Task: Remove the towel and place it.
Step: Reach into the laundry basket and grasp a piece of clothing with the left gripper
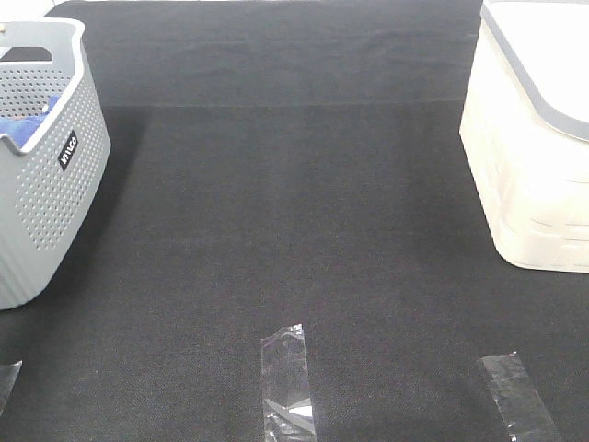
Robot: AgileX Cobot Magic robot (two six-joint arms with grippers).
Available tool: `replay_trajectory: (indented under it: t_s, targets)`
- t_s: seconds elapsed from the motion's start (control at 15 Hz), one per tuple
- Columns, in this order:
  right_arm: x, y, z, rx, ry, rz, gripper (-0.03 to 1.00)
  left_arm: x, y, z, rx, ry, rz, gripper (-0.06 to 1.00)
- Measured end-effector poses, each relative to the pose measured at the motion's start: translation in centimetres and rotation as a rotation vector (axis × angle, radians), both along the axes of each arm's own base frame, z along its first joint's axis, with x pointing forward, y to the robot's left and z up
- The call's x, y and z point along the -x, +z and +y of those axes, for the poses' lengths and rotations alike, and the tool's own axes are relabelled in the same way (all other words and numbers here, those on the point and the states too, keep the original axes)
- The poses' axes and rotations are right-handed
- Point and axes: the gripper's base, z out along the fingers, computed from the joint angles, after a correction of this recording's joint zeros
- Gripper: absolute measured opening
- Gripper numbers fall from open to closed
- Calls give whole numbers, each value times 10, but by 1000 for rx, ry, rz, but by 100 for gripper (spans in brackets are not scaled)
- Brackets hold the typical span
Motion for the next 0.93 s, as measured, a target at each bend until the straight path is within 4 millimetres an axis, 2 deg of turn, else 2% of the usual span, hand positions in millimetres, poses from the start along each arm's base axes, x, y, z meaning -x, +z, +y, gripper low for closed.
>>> replay_trajectory:
  t_s: [0.2,0.47,0.67,0.93]
  targets:
    - [0,0,0,0,0,0,83,-24,-30,4,-68,-41,82,75]
    - [0,0,0,0,0,0,83,-51,-45,8,-144,-91,53,75]
    - [0,0,0,0,0,0,83,-56,-58,8,-149,-101,78,75]
    - [0,0,0,0,0,0,83,-60,-66,8,-150,-111,83,70]
